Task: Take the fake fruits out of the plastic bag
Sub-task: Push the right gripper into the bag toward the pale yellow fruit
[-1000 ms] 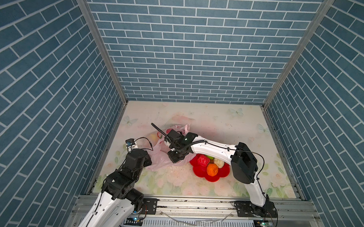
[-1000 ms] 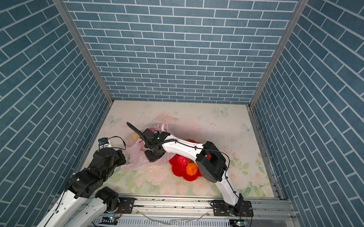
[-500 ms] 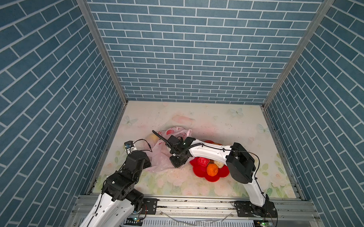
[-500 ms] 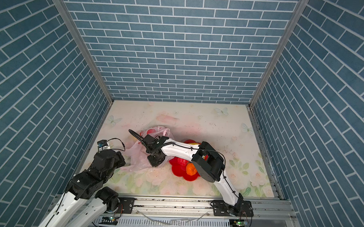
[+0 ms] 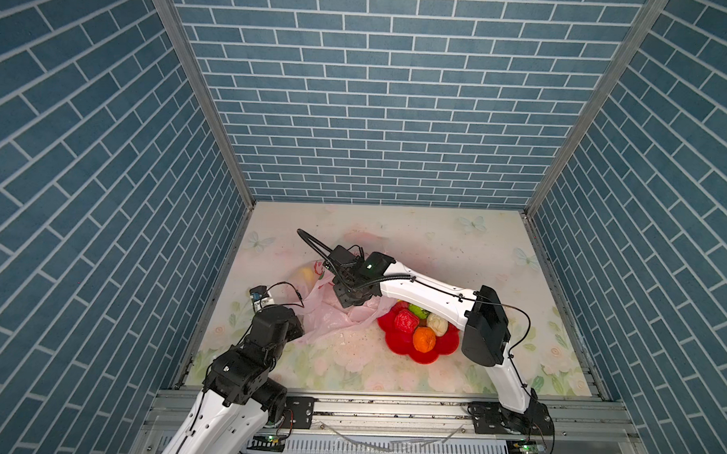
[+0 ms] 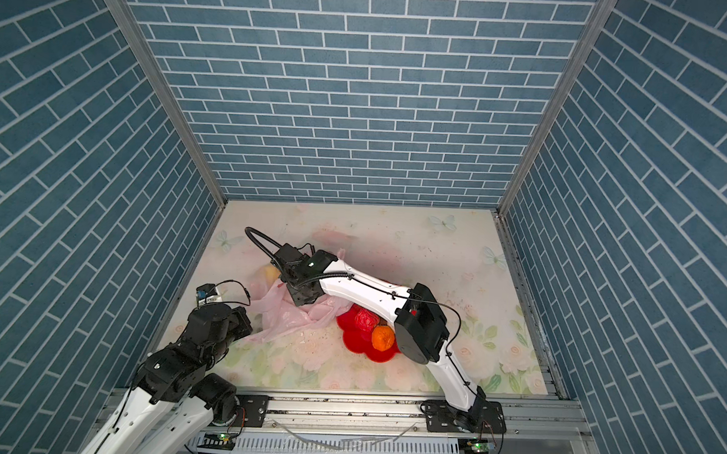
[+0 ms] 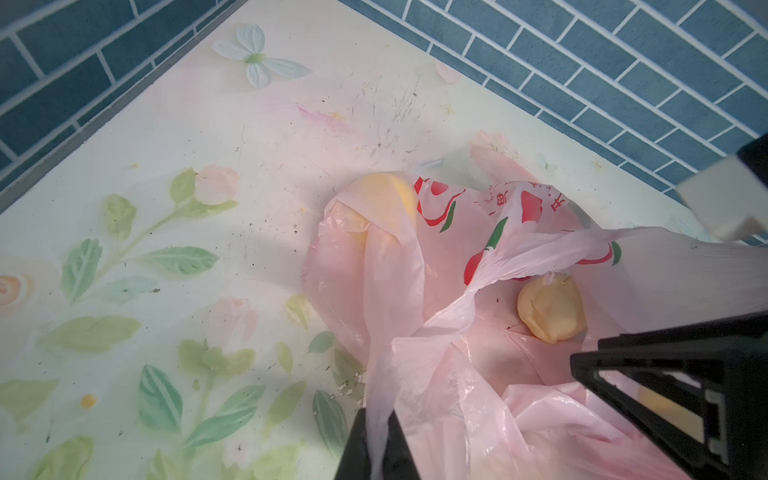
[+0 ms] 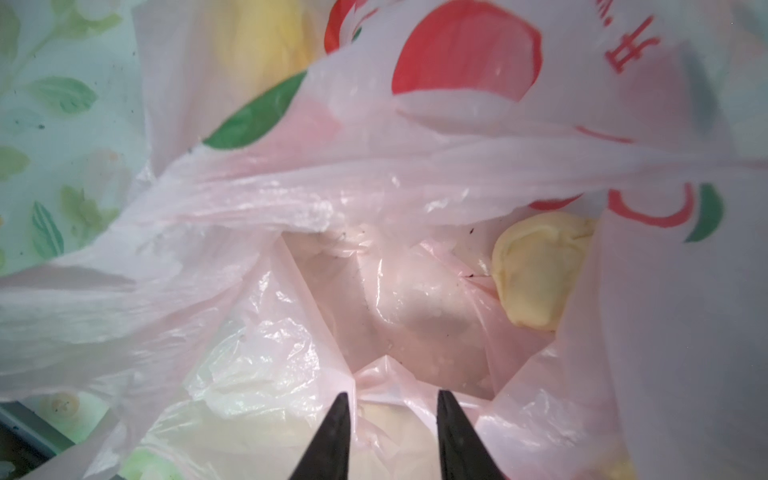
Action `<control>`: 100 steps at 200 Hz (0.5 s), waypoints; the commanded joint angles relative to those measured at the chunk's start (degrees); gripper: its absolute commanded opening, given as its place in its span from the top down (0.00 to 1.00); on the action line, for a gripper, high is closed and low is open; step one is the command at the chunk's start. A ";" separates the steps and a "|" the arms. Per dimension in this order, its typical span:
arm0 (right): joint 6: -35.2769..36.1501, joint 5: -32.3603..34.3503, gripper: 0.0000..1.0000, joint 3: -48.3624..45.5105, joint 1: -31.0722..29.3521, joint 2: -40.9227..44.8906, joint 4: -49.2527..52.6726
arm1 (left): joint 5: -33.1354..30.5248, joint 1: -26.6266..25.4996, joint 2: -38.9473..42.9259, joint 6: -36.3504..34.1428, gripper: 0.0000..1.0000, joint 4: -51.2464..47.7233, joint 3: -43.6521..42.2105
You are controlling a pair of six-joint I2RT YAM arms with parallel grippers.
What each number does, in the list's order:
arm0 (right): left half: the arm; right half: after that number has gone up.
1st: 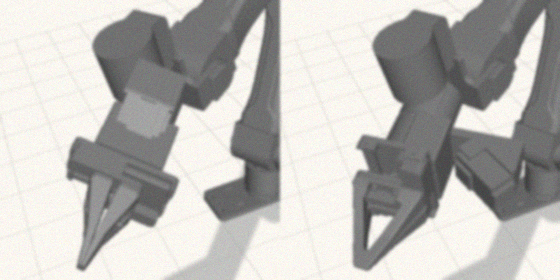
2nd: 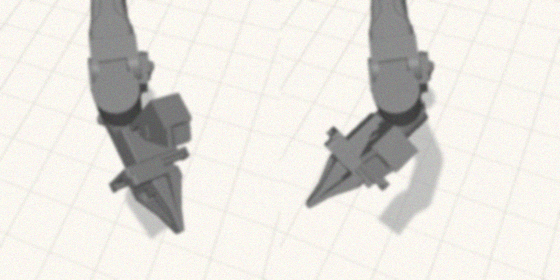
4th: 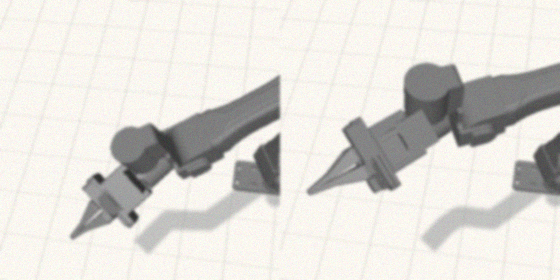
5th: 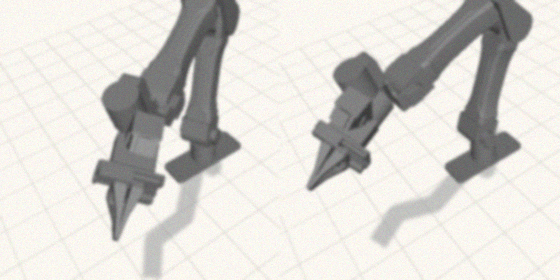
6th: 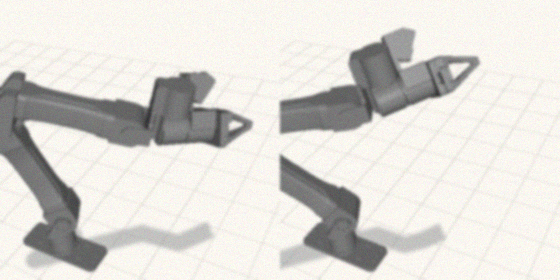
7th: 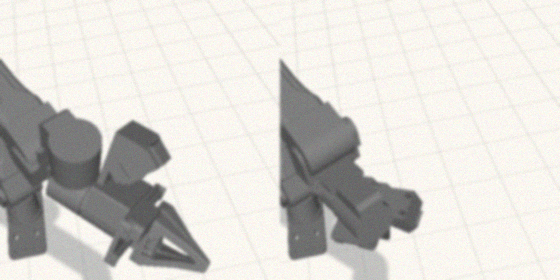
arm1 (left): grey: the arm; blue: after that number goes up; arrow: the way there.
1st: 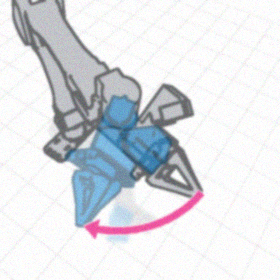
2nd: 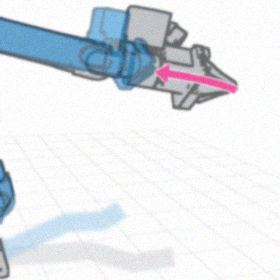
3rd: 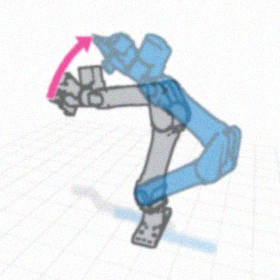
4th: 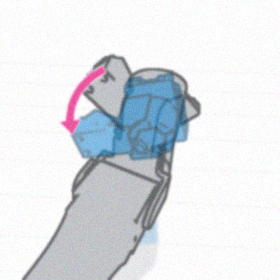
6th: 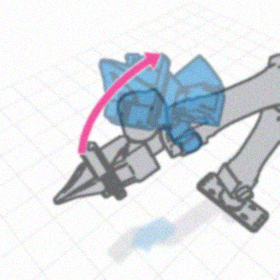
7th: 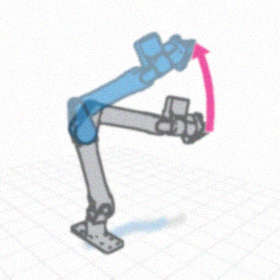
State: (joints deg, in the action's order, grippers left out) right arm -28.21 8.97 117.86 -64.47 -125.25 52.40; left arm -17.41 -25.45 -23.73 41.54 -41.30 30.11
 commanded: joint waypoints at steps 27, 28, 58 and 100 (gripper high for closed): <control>-3.28 1.58 0.57 5.38 1.35 -5.95 3.61 | 2.42 0.27 0.87 0.10 0.91 1.52 -0.78; -3.27 1.53 0.57 5.50 1.31 -5.96 3.60 | 2.44 0.25 0.87 0.11 0.91 1.54 -0.81; -3.08 2.01 0.56 10.98 1.97 -9.43 7.42 | 3.32 0.23 0.18 0.13 0.91 2.85 -1.59; -3.43 5.62 0.50 12.25 2.88 -10.66 8.50 | 4.40 0.23 -0.52 0.31 0.91 4.42 -2.32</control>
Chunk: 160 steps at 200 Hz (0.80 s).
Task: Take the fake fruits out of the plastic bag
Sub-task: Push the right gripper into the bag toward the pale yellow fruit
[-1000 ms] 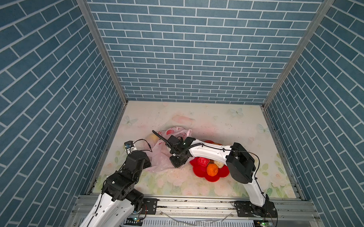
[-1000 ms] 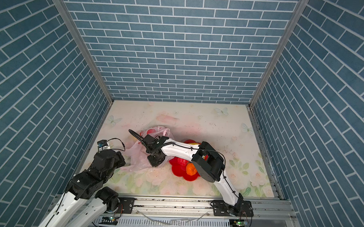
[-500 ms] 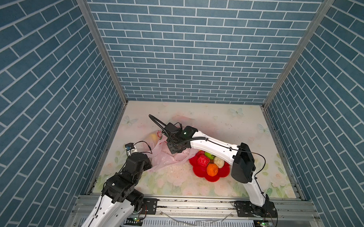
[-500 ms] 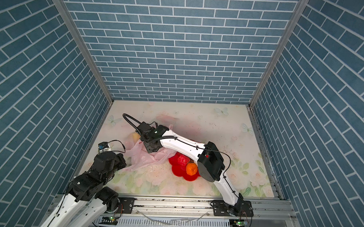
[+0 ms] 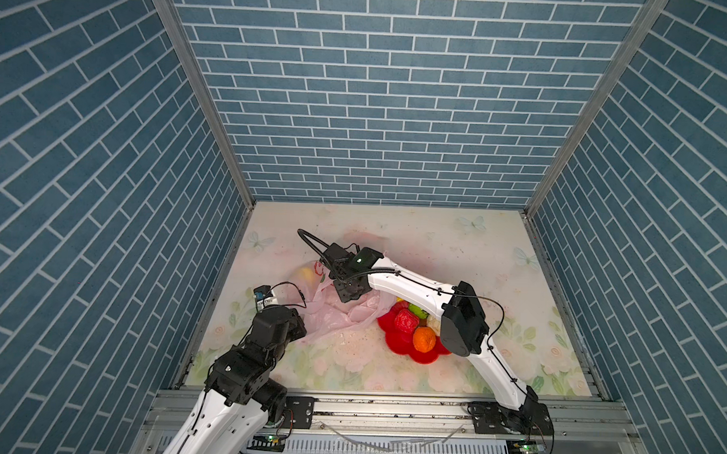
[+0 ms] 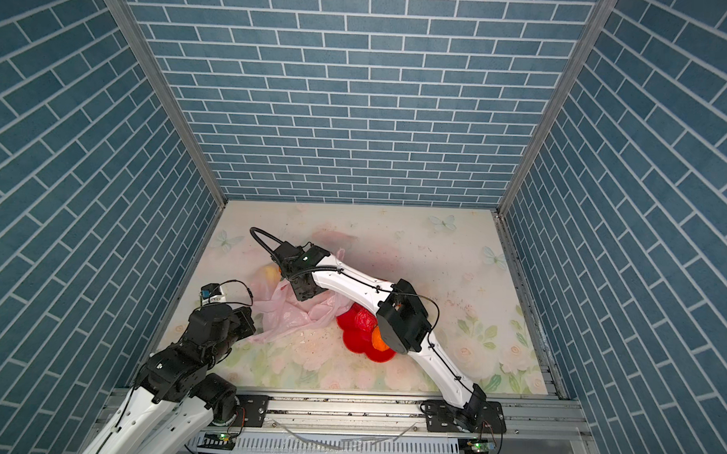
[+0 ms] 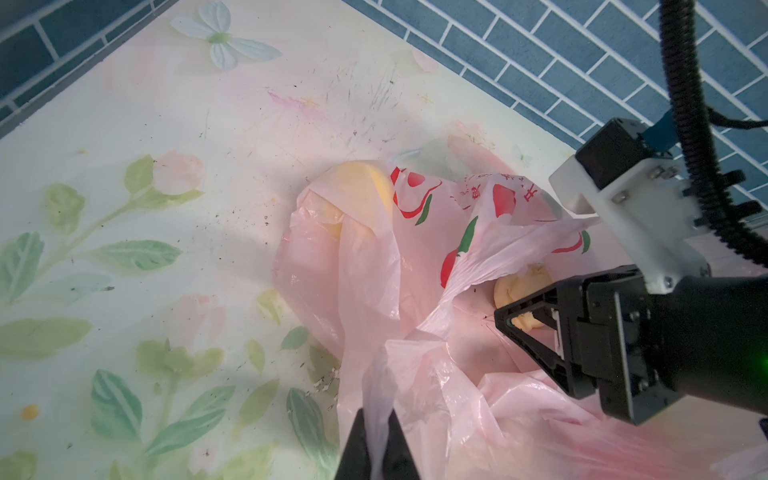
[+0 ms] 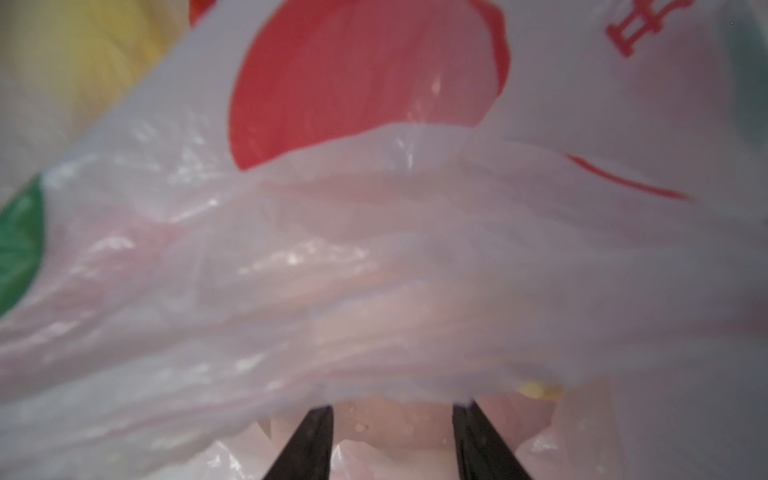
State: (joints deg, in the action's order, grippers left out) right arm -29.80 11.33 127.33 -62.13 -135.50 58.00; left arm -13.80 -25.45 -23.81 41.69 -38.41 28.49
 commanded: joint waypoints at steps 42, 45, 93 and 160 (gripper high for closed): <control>-2.85 5.19 0.49 2.88 1.31 -0.86 4.68 | 1.06 0.28 -0.27 0.29 0.91 1.75 -0.66; -2.89 5.41 0.48 2.84 1.38 -0.87 4.81 | 1.06 0.23 -0.27 0.24 0.91 1.84 -0.62; -3.16 5.72 0.45 2.01 2.32 -1.23 4.85 | 1.76 0.26 -0.20 0.16 0.91 2.90 -0.83; -2.46 1.75 0.45 0.80 2.63 -0.77 0.33 | 2.18 0.24 -0.53 0.09 0.91 3.60 -1.15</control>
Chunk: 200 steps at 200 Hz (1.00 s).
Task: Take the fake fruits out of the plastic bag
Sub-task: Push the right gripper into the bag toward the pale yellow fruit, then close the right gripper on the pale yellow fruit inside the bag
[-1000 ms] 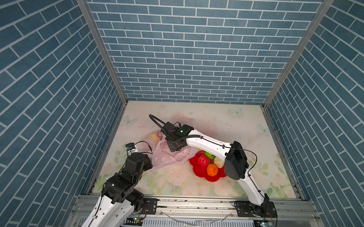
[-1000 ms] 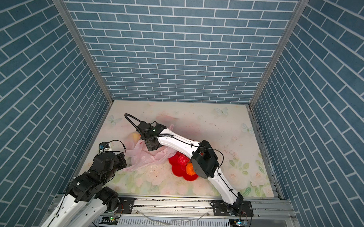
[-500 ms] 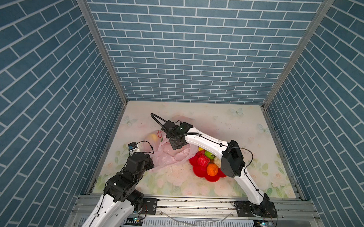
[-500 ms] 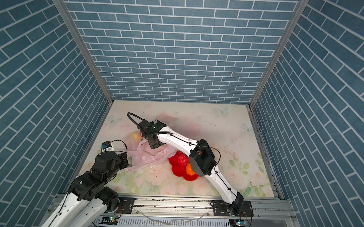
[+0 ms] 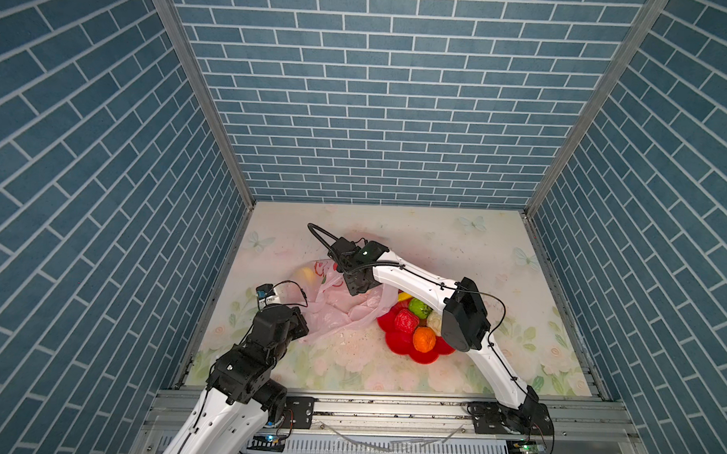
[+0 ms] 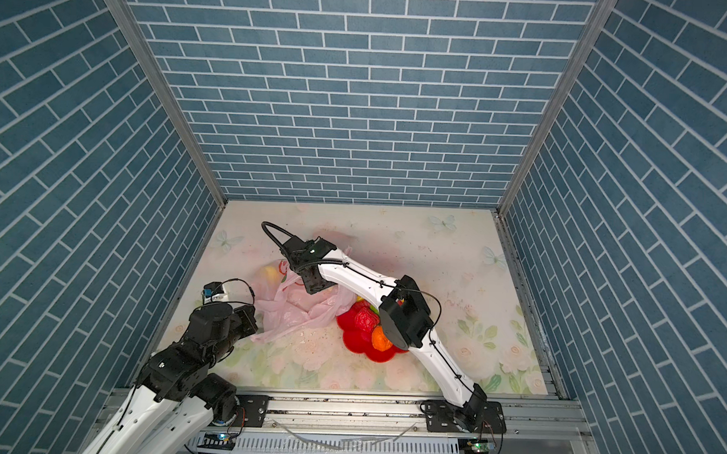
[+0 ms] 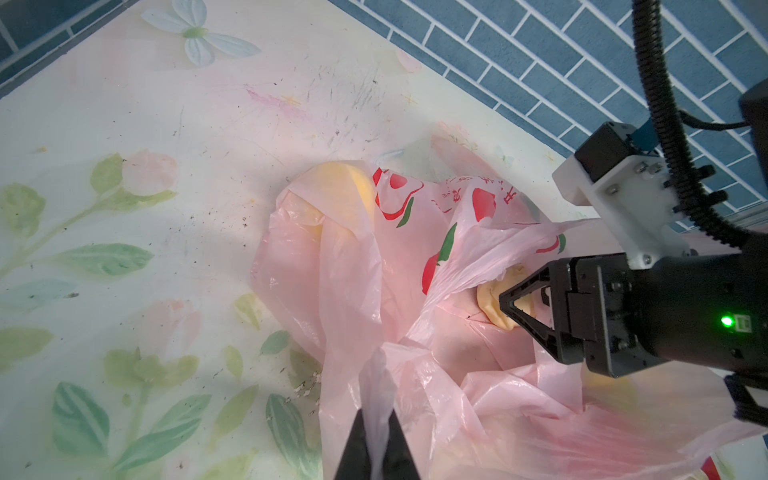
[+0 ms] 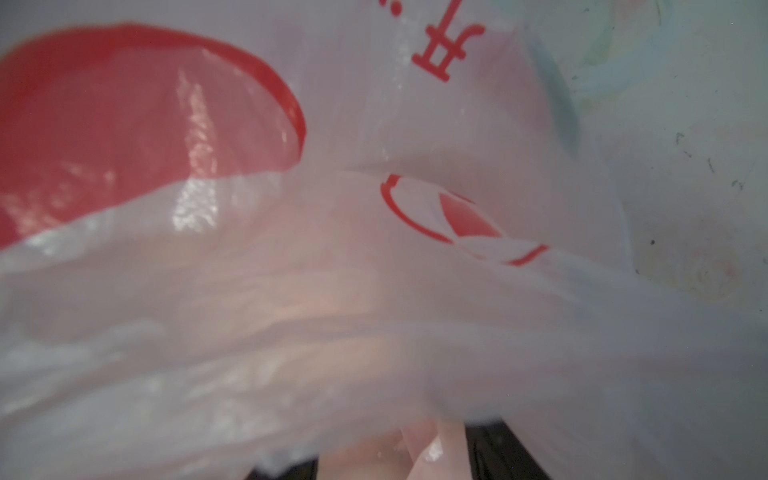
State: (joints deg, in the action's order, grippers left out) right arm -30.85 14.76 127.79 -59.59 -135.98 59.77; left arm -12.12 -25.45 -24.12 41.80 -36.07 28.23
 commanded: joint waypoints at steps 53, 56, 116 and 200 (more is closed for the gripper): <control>-2.61 -3.34 0.47 -0.72 0.00 -0.47 -1.28 | 1.13 0.26 -1.15 0.00 0.91 2.49 -1.32; -2.70 -3.40 0.47 -0.84 -0.02 -0.38 -1.25 | 1.19 0.25 -1.19 -0.06 0.91 2.54 -1.38; -4.32 -2.28 0.48 -2.56 -0.35 0.02 -0.09 | 1.48 0.28 -1.48 -0.08 0.91 3.03 -1.75; -6.28 3.35 0.46 -1.10 -0.35 -0.76 4.86 | 1.48 0.25 -1.02 -0.14 0.91 2.85 -1.77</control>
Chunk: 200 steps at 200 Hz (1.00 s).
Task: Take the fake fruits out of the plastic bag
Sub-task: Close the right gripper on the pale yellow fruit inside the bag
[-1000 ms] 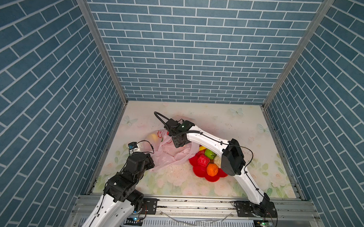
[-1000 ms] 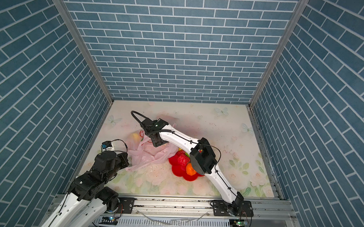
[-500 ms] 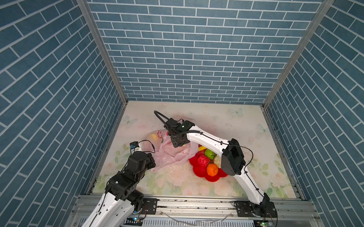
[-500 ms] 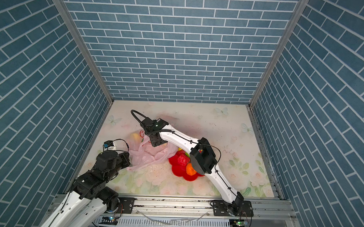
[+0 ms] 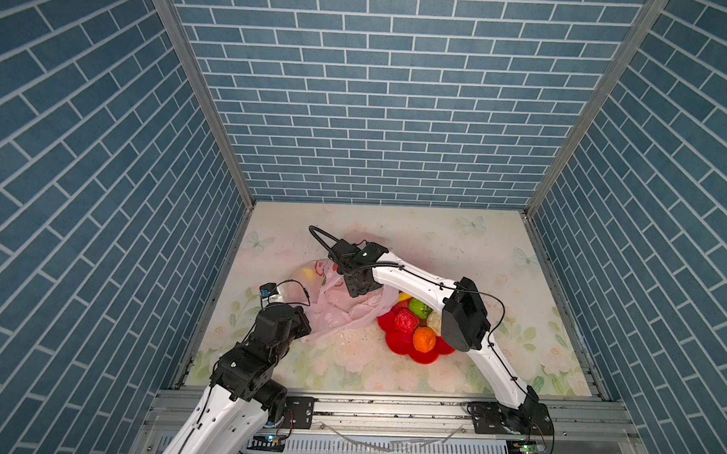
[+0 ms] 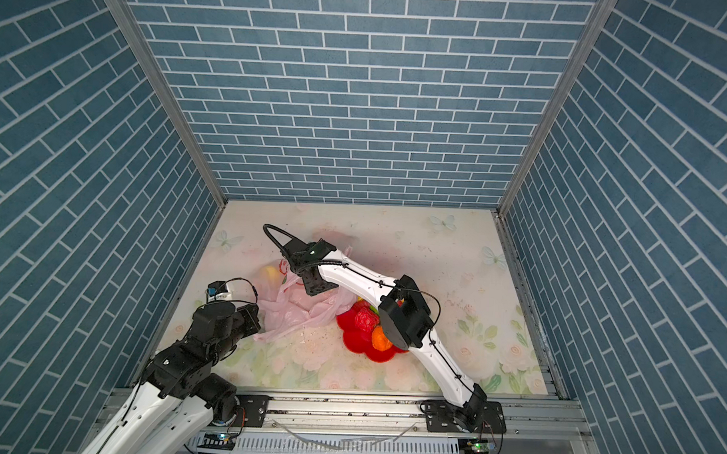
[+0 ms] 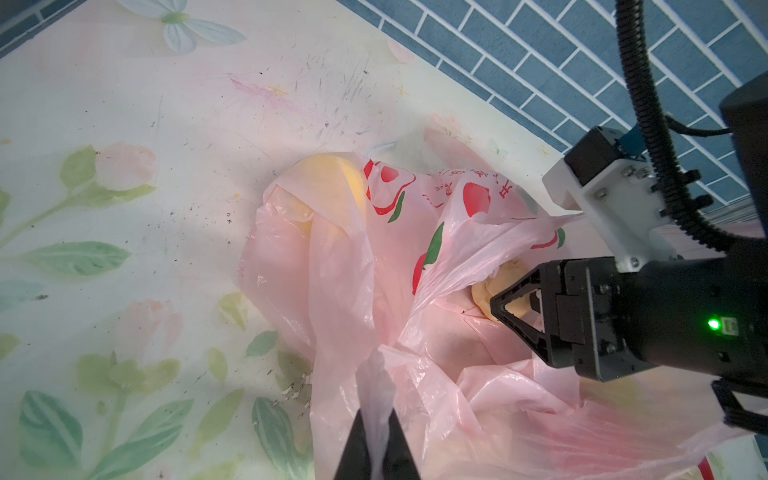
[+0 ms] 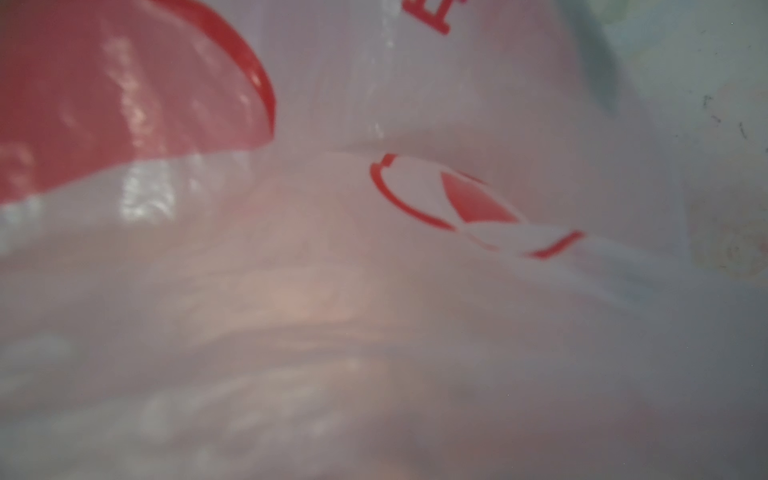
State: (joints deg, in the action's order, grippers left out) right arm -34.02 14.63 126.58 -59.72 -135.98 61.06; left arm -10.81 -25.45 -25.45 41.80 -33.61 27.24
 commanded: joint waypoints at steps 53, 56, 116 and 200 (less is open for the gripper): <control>-4.54 5.13 0.43 -0.20 0.05 -1.18 4.08 | 0.44 0.29 0.14 -0.12 0.91 0.60 -0.98; -4.64 5.07 0.42 -0.20 0.12 -1.17 4.03 | 0.43 0.26 0.14 -0.08 0.91 0.61 -0.99; -7.30 6.19 0.36 -1.82 1.08 -1.33 2.96 | 0.52 0.25 0.40 -0.10 0.91 0.32 -1.07; -11.04 6.20 0.34 -4.02 2.94 -1.72 -0.44 | 1.55 0.27 5.91 1.29 0.91 -3.63 -1.96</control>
State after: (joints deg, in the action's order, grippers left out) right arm -41.28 19.75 124.44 -57.41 -136.40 61.58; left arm -9.91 -25.45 -20.88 42.24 -34.50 26.37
